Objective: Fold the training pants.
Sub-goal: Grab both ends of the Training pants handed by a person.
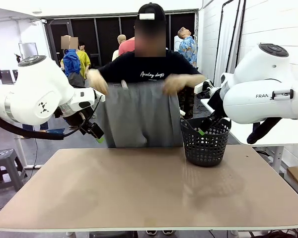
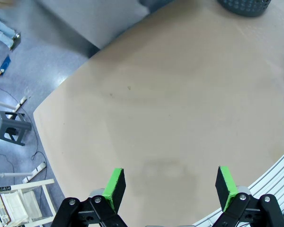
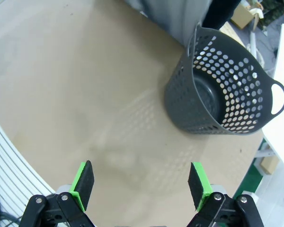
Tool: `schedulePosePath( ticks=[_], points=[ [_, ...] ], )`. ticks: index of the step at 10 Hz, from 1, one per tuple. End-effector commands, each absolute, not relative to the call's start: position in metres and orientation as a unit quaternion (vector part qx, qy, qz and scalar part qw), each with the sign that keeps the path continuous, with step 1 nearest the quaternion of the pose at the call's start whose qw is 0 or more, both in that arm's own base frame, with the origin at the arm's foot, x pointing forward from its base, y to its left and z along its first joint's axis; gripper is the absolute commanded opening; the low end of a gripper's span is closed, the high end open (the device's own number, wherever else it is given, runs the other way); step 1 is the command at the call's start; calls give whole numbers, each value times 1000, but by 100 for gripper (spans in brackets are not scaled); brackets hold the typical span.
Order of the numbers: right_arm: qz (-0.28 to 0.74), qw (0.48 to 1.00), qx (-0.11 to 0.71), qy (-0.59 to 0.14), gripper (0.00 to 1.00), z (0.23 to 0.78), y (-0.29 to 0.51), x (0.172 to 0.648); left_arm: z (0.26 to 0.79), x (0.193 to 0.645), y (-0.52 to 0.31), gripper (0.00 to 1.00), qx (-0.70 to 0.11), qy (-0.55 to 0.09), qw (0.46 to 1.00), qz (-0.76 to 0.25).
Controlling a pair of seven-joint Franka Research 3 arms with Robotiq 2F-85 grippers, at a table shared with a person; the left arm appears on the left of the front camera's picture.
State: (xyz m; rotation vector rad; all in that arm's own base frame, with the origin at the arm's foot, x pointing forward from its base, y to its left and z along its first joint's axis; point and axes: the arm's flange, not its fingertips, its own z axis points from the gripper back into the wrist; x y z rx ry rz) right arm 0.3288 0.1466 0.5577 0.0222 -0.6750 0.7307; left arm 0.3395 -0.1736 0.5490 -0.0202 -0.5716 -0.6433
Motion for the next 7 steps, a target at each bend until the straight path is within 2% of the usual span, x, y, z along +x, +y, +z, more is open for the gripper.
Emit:
schedulePosePath(
  ticks=[1,7],
  points=[
    [353,878,15,-323,100,557,146,329,548,340,-174,100,-12,-276,908,-316],
    [353,878,15,-323,100,557,146,329,548,340,-174,100,-12,-276,908,-316]
  ],
)
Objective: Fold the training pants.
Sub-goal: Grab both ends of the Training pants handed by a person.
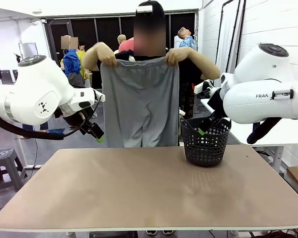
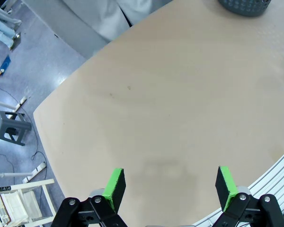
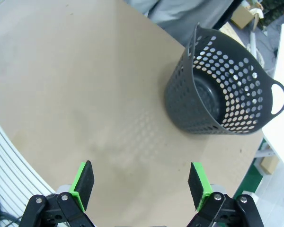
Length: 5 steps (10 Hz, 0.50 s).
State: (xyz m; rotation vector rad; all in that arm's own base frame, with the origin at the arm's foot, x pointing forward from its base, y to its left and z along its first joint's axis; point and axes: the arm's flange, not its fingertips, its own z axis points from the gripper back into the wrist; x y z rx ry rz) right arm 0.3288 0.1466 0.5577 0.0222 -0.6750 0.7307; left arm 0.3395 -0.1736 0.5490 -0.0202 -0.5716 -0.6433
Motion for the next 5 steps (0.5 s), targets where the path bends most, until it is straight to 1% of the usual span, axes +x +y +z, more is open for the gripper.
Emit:
schedulePosePath(
  ticks=[1,5],
  points=[
    [353,878,15,-323,100,557,146,329,548,340,-174,100,-12,-276,908,-316],
    [353,878,15,-323,100,557,146,329,548,340,-174,100,-12,-276,908,-316]
  ],
)
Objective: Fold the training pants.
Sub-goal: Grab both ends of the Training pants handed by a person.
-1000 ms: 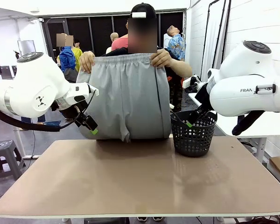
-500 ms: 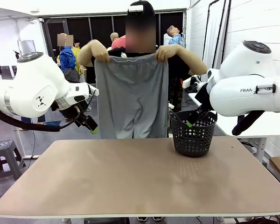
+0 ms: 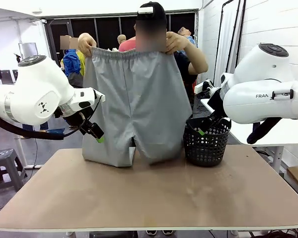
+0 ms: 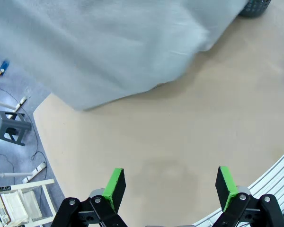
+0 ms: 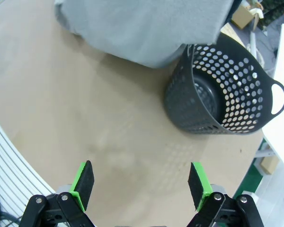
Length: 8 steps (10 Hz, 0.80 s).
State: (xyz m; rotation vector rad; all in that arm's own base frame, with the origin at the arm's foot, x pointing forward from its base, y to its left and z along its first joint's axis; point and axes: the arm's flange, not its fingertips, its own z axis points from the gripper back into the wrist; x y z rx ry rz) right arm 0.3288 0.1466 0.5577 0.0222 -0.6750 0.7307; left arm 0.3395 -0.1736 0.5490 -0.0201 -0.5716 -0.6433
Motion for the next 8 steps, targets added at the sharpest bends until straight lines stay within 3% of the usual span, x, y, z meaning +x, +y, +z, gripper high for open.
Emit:
schedulePosePath(
  ticks=[1,8],
  points=[
    [353,878,15,-323,100,557,146,329,548,340,-174,100,-12,-276,908,-316],
    [353,878,15,-323,100,557,146,329,548,340,-174,100,-12,-276,908,-316]
  ],
)
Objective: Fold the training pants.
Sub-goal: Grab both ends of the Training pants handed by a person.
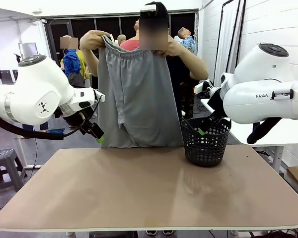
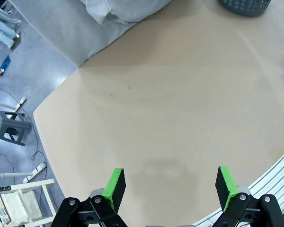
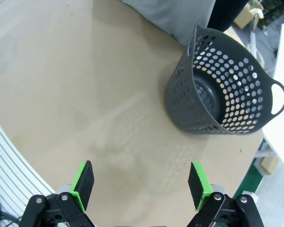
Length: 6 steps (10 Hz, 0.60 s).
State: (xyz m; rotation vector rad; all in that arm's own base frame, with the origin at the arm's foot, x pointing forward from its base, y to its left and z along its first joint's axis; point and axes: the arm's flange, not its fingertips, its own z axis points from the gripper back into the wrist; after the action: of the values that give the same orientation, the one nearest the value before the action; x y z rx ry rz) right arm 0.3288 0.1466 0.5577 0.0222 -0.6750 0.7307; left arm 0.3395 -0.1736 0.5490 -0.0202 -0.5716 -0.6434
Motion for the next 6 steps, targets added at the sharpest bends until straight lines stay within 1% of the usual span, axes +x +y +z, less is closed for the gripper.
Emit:
schedulePosePath(
  ticks=[1,6],
  points=[
    [353,878,15,-323,100,557,146,329,548,340,-174,100,-12,-276,908,-316],
    [353,878,15,-323,100,557,146,329,548,340,-174,100,-12,-276,908,-316]
  ],
)
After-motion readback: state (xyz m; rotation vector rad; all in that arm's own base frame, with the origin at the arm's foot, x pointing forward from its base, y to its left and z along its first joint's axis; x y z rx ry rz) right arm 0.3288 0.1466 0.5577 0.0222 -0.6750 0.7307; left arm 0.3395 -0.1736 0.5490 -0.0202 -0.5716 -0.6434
